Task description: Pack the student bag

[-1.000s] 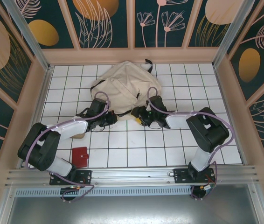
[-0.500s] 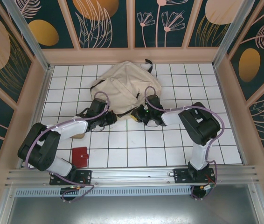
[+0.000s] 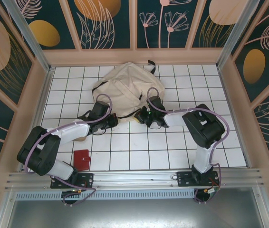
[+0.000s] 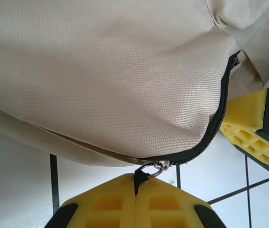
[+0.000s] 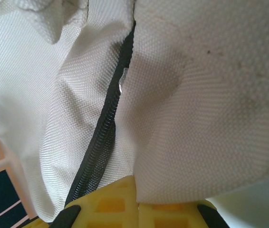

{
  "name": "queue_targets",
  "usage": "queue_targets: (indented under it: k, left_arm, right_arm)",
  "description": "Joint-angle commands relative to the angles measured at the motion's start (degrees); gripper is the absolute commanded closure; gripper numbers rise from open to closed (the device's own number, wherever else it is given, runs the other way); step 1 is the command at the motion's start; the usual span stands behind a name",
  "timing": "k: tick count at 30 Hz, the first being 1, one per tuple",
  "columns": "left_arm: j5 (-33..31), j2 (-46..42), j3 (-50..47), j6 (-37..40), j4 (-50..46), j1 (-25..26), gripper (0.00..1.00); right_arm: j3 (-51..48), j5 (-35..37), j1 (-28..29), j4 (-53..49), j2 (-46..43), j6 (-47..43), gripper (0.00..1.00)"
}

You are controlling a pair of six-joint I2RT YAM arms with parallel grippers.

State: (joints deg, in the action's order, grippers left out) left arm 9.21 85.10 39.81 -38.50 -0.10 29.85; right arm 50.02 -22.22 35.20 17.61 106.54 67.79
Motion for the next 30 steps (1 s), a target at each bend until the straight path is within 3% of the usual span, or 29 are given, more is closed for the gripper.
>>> queue_targets:
  k: [1,11,18,20,24,27,30]
  left_arm:
    - [-10.66,-2.30,0.96,-1.40,-7.45,-0.97,1.00]
    - [-12.80,-2.10,1.52,-3.21,-9.45,-1.98,1.00]
    - [-12.09,-1.38,1.59,-5.45,-9.44,-3.30,1.00]
    - [-8.40,-1.05,1.26,-4.92,-6.78,-3.30,1.00]
    - [7.10,-0.39,0.17,-3.07,2.30,-3.13,1.00]
    - [9.29,-0.46,0.94,-2.11,3.13,-2.74,1.00]
    - [12.74,-0.22,1.37,-2.16,5.05,-2.21,1.00]
  right_arm:
    - [-1.35,14.45,-2.88,-10.30,-2.81,-2.66,1.00]
    - [-6.49,21.38,-7.11,-15.03,-8.12,-4.11,1.00]
    - [-8.36,21.40,-7.96,-14.30,-9.34,-3.88,1.00]
    - [-9.14,19.18,-7.79,-10.83,-10.14,-4.76,1.00]
    - [-10.78,10.26,-6.33,0.95,-12.43,-9.54,1.00]
    - [-7.32,7.87,-4.35,-0.36,-13.46,-14.22,0.99]
    - [-5.19,6.90,-2.64,-1.97,-13.92,-17.68,0.77]
